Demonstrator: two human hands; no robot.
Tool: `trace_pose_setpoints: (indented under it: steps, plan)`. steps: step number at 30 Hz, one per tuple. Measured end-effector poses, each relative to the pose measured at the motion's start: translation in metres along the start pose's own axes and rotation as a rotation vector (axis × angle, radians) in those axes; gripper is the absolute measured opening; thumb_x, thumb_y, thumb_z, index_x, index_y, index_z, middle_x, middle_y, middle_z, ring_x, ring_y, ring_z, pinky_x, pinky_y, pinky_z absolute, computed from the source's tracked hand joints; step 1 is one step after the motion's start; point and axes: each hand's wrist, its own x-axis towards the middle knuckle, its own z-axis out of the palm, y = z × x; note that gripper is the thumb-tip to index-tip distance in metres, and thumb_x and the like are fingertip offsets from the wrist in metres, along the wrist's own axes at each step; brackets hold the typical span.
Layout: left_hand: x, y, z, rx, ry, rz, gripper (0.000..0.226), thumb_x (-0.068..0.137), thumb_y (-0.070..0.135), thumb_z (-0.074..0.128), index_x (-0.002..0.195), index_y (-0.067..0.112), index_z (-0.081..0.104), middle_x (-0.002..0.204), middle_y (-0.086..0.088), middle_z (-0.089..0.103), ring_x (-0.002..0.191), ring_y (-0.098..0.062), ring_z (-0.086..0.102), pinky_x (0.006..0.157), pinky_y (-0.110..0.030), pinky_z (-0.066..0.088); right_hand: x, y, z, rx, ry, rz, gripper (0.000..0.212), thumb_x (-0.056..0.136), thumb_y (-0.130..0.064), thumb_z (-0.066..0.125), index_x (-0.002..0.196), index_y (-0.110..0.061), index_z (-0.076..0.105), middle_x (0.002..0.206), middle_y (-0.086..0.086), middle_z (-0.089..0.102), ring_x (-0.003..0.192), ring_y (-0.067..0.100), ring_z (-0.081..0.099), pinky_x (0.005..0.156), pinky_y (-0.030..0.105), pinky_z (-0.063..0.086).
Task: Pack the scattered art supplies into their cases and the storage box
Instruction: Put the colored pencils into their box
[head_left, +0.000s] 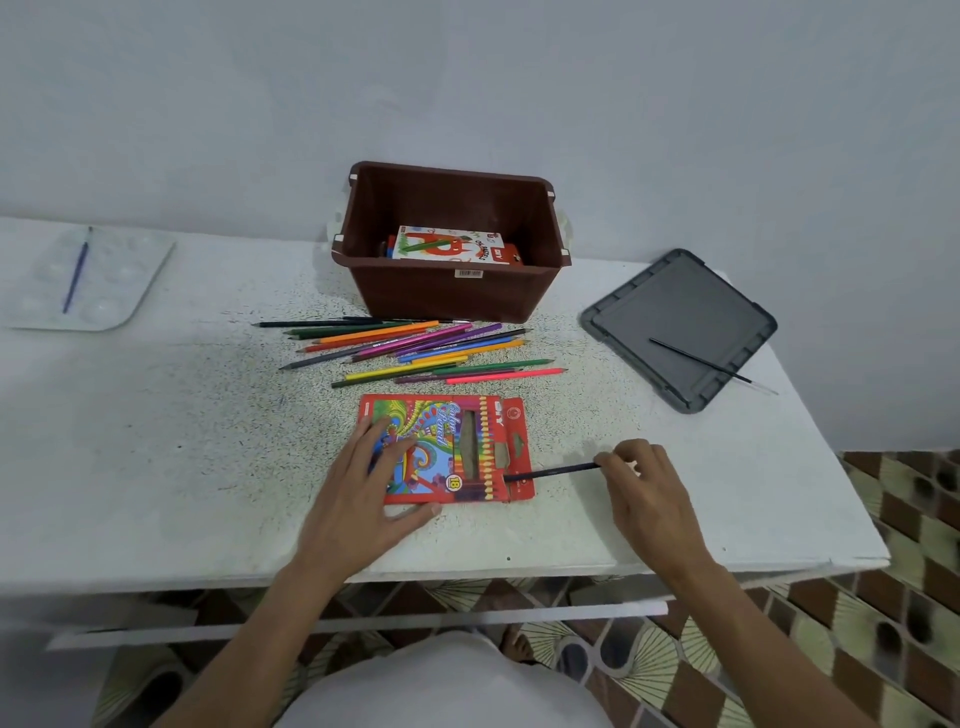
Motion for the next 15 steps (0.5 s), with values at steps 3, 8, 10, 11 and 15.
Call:
trace_pose_setpoints:
  steps: [3,8,10,11,15]
  plan:
    - [0.0,-0.001,0.001,-0.006,0.0,0.0,0.08,0.078,0.08,0.049,0.141,0.031,0.041,0.159,0.002,0.021,0.15,-0.016,0.005,0.114,-0.039,0.02,0.001,-0.02,0.01,0.072,-0.043,-0.047,0.036,0.072,0.01,0.078,0.103,-0.004,0.069,0.096,0.013,0.058,0.08,0.028,0.054,0.058,0.033,0.046]
    - [0.001,0.0,0.0,-0.017,-0.02,-0.014,0.081,0.078,0.08,0.049,0.144,0.034,0.038,0.16,0.003,0.018,0.15,-0.015,0.005,0.113,-0.04,0.021,0.003,-0.058,0.021,0.142,-0.072,-0.083,0.036,0.075,0.001,0.08,0.108,-0.01,0.071,0.088,0.01,0.056,0.075,0.024,0.05,0.056,0.033,0.046]
    - [0.0,0.0,0.0,-0.018,-0.026,-0.019,0.082,0.078,0.08,0.049,0.144,0.034,0.036,0.16,0.003,0.017,0.15,-0.015,0.003,0.113,-0.041,0.021,0.002,-0.07,0.027,0.221,-0.087,-0.08,0.037,0.079,0.002,0.076,0.114,-0.01,0.069,0.089,0.008,0.055,0.075,0.023,0.048,0.057,0.034,0.045]
    - [0.0,0.0,-0.001,-0.019,-0.025,-0.02,0.082,0.078,0.08,0.049,0.144,0.034,0.036,0.16,0.003,0.017,0.15,-0.015,0.003,0.113,-0.041,0.02,0.001,-0.075,0.03,0.271,-0.096,-0.084,0.037,0.082,0.003,0.072,0.116,-0.01,0.066,0.092,0.007,0.056,0.077,0.022,0.048,0.06,0.034,0.046]
    - [0.001,0.0,-0.001,0.014,0.019,0.011,0.077,0.079,0.076,0.05,0.14,0.029,0.044,0.159,0.002,0.023,0.15,-0.015,0.003,0.116,-0.046,0.017,-0.003,-0.085,0.03,0.541,-0.122,0.113,0.019,0.096,-0.007,0.048,0.108,-0.02,0.054,0.097,-0.003,0.058,0.087,0.014,0.047,0.07,0.023,0.039]
